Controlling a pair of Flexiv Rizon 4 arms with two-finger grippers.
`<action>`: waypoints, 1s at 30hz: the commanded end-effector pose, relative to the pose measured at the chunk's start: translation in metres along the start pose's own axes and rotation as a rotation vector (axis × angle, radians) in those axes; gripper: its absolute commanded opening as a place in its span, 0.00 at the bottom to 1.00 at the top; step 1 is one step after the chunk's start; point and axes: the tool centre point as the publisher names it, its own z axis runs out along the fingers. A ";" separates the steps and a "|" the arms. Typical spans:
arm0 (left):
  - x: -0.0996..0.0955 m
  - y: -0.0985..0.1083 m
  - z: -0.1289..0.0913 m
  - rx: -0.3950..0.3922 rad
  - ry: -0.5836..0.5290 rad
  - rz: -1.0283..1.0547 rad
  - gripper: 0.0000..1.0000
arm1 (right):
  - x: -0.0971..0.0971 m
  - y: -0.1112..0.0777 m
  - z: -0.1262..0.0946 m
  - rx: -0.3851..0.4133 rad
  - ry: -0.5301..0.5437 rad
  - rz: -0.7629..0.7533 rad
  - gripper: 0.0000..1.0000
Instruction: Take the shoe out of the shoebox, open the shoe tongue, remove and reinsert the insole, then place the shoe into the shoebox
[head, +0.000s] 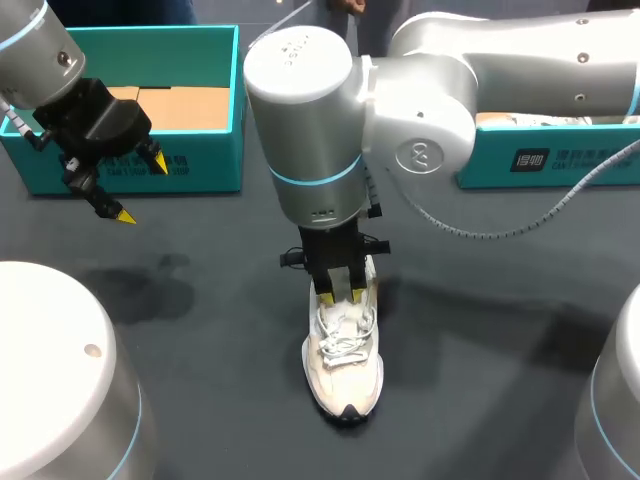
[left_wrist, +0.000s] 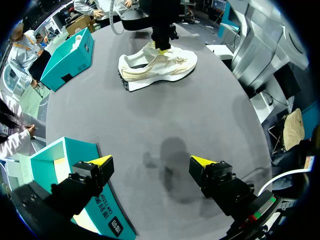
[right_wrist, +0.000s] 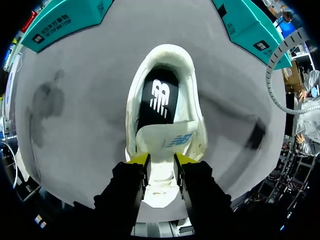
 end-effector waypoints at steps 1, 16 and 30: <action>0.001 0.000 -0.001 -0.003 -0.001 0.000 1.00 | -0.003 0.005 0.006 -0.002 0.004 0.009 0.25; 0.001 0.000 -0.001 -0.003 -0.001 0.000 1.00 | 0.000 0.010 0.001 -0.042 -0.009 -0.019 0.25; 0.001 0.000 -0.001 -0.003 -0.001 0.000 1.00 | -0.007 0.020 0.023 -0.038 0.031 -0.072 0.26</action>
